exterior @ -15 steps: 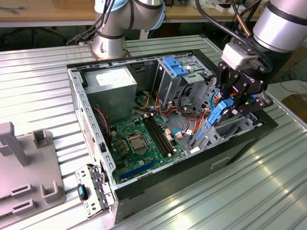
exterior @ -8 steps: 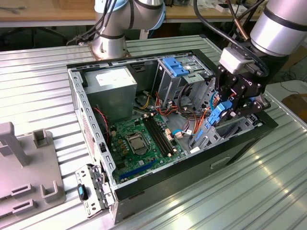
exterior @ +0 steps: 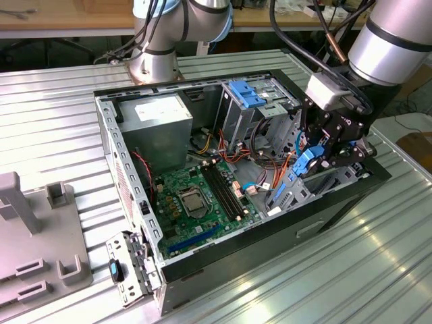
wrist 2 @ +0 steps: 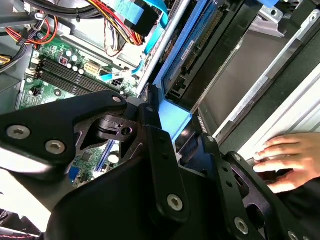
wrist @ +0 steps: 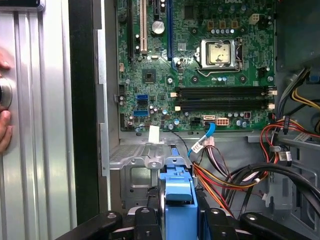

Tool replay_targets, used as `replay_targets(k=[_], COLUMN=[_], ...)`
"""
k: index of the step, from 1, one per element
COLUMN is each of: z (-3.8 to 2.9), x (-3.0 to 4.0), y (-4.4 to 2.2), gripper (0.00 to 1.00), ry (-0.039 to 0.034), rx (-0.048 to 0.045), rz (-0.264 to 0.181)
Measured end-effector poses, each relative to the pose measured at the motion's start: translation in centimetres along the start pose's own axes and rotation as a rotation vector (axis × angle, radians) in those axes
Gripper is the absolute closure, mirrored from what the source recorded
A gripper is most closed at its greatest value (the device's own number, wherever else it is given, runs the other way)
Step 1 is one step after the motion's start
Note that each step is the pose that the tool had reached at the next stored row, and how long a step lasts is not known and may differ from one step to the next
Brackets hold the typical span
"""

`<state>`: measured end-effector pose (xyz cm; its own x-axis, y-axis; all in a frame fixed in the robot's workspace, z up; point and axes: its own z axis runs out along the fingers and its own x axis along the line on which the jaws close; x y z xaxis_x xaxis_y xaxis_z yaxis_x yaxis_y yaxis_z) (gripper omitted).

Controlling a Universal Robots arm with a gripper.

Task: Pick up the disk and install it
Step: 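Insert the disk into the insertion slot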

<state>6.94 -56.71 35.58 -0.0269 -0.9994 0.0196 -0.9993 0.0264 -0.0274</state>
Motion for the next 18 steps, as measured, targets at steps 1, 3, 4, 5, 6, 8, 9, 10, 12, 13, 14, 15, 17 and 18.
replay_targets(k=[1, 3, 4, 5, 6, 8, 9, 10, 12, 13, 14, 15, 17, 18], z=[0.00, 0.01, 0.01, 0.01, 0.01, 0.01, 0.01, 0.01, 0.01, 0.01, 0.01, 0.01, 0.00, 0.01], x=[0.00, 0.00, 0.00, 0.00, 0.00, 0.00, 0.00, 0.00, 0.00, 0.00, 0.00, 0.00, 0.00, 0.00], y=[0.00, 0.00, 0.00, 0.00, 0.00, 0.00, 0.00, 0.00, 0.00, 0.00, 0.00, 0.00, 0.00, 0.00], gripper=[0.63, 0.63, 0.63, 0.63, 0.63, 0.63, 0.63, 0.63, 0.63, 0.63, 0.63, 0.63, 0.62, 0.56], ry=[0.0001, 0.0013, 0.0016, 0.0018, 0.0020, 0.0023, 0.0025, 0.0029, 0.0031, 0.0033, 0.0036, 0.0039, 0.0043, 0.0044], rx=[0.0000, 0.0001, 0.0001, 0.0001, 0.0001, 0.0001, 0.0001, 0.0001, 0.0001, 0.0001, 0.0001, 0.0002, 0.0001, 0.0001], rz=[0.000, 0.000, 0.000, 0.000, 0.000, 0.000, 0.000, 0.000, 0.000, 0.000, 0.000, 0.000, 0.000, 0.000])
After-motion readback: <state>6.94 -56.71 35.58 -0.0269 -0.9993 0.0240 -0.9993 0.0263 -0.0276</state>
